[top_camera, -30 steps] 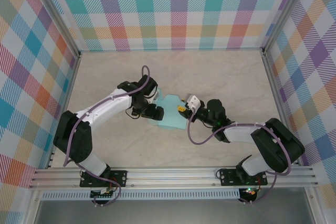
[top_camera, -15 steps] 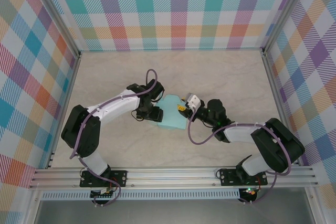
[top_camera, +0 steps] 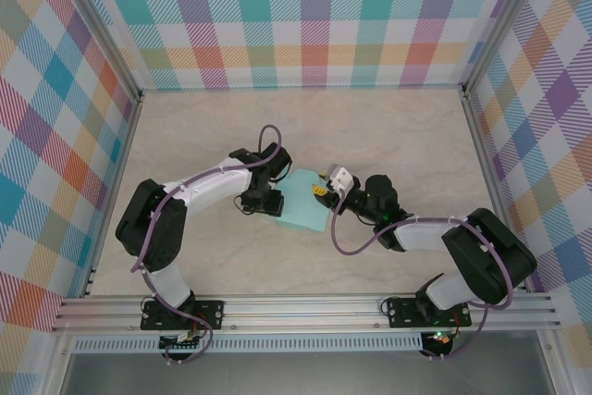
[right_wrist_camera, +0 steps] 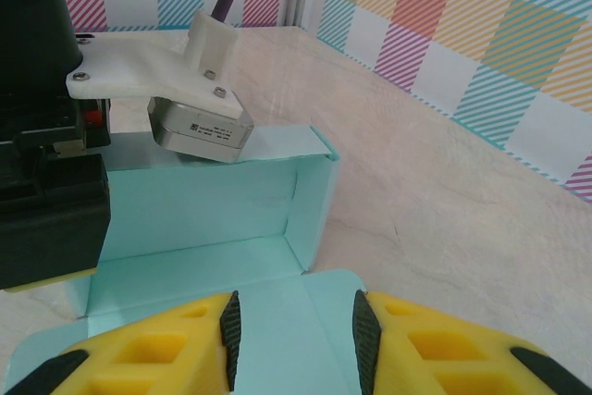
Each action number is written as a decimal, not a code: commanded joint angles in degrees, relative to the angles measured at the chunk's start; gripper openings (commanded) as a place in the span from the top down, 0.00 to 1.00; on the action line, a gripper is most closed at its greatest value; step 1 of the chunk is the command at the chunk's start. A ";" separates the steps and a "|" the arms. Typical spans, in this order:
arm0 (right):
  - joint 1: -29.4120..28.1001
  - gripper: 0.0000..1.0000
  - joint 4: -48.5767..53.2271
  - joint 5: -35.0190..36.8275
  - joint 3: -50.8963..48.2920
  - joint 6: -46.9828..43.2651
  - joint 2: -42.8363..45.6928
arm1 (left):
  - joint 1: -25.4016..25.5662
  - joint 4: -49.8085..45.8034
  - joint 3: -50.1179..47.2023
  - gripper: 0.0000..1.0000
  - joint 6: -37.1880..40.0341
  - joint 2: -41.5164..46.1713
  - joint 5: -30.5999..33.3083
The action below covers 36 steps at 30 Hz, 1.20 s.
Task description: Fold the paper box
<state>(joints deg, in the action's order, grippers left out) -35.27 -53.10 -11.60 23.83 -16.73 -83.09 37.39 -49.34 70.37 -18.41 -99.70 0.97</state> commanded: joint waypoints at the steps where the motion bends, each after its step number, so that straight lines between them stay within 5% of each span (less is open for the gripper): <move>1: 0.43 0.60 -1.78 -1.46 0.57 1.42 -0.76 | 0.56 -1.11 1.21 0.52 0.91 -0.93 2.09; 9: 0.46 0.61 -1.12 -1.90 0.51 1.53 -0.67 | 0.50 -0.93 2.30 0.56 2.17 -2.33 2.70; 15: 0.55 0.61 -0.76 -2.36 0.20 1.44 -0.43 | 0.49 -0.76 3.38 0.24 4.03 -1.74 2.41; 18: 0.68 0.61 -0.78 -2.63 -0.04 1.42 -0.36 | 0.31 -0.91 4.20 0.17 5.95 -1.49 1.56; 36: 1.74 0.61 0.04 -3.17 -1.23 1.61 0.89 | -0.12 -4.45 6.28 0.28 7.34 -4.49 -2.41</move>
<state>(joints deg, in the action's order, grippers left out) -33.82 -52.42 -13.15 23.18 -15.84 -83.07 37.36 -51.62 76.90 -10.68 -104.64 -0.84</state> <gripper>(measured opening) 0.393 0.724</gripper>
